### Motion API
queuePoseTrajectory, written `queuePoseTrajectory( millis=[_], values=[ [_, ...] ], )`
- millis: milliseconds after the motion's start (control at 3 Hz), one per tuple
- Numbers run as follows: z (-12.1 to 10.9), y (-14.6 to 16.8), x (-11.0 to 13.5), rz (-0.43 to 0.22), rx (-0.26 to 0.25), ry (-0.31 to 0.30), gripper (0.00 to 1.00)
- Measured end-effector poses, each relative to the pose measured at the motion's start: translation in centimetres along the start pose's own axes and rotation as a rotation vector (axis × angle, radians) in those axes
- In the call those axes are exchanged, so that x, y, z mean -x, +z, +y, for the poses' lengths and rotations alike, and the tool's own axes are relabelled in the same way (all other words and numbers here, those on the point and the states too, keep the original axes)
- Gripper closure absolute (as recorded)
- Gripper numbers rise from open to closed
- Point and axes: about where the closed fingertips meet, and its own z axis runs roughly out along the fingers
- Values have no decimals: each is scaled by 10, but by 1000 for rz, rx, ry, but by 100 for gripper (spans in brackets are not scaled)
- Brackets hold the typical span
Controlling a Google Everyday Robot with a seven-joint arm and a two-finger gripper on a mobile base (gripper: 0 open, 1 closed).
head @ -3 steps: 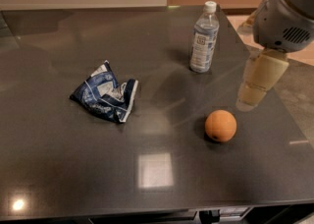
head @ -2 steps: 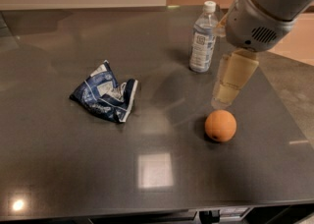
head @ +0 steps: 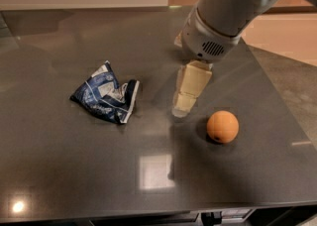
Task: Pick blue chip bag
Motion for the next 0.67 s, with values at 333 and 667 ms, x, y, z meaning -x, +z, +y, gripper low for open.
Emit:
queuePoseTrajectory(
  millis=[333,667],
  values=[
    [-5,29,22,-13,18,-29,0],
    [-12,56,37,-4,31,-50,0]
  ],
)
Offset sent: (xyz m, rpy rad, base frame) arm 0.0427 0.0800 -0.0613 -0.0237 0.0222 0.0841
